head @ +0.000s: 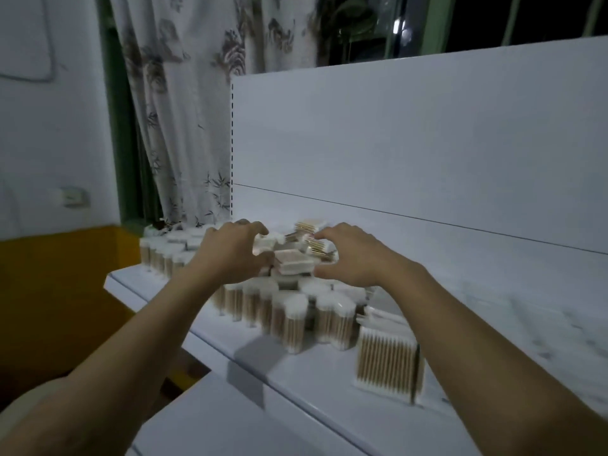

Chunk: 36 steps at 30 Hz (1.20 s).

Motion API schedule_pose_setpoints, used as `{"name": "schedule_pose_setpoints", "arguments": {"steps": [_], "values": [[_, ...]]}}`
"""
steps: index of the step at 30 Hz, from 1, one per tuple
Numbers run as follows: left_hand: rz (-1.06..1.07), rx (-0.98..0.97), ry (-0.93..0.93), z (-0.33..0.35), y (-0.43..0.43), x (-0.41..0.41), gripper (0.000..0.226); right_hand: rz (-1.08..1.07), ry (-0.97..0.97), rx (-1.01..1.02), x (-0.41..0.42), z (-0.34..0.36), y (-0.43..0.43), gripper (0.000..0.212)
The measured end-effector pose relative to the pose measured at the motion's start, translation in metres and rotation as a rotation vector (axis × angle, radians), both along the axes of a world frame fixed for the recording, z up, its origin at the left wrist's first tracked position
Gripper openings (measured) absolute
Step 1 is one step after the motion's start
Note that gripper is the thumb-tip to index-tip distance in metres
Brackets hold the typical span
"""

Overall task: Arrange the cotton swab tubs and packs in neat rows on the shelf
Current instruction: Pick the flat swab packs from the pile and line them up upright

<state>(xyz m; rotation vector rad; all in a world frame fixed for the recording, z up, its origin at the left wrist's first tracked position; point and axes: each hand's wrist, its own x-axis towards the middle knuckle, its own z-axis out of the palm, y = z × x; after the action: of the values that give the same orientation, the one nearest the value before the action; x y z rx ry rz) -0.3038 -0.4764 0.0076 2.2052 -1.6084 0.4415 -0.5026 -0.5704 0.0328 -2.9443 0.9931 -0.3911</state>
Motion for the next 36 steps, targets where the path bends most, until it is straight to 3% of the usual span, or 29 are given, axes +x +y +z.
{"name": "schedule_pose_setpoints", "arguments": {"steps": [4,10,14,19,23,26,30,36], "values": [[-0.010,0.051,-0.012,-0.011,-0.007,0.039,0.052,0.004,0.024,0.022,0.048,-0.009,-0.003,0.068],[-0.011,0.071,-0.260,-0.024,-0.036,0.065,0.049,0.003,-0.007,0.025,0.077,-0.020,-0.002,0.067],[-0.031,0.069,-0.297,-0.028,-0.053,0.073,0.043,-0.029,-0.037,0.007,0.080,-0.020,-0.006,0.064],[-0.102,-0.082,-0.362,-0.023,-0.057,0.065,0.032,-0.069,-0.076,-0.001,0.072,-0.014,-0.008,0.057],[-0.248,-0.274,-0.131,0.006,-0.053,0.055,0.028,-0.094,-0.179,-0.002,0.061,-0.005,-0.015,0.063],[-0.444,-0.294,0.230,0.030,-0.057,0.043,0.025,-0.120,-0.334,0.021,0.044,0.005,-0.019,0.075],[-0.640,-0.330,0.470,0.041,-0.072,0.006,0.022,-0.161,-0.501,0.075,0.009,0.020,-0.017,0.082],[-0.807,-0.306,0.614,0.041,-0.098,-0.088,0.023,-0.219,-0.596,0.164,-0.067,0.027,-0.009,0.044]]}}
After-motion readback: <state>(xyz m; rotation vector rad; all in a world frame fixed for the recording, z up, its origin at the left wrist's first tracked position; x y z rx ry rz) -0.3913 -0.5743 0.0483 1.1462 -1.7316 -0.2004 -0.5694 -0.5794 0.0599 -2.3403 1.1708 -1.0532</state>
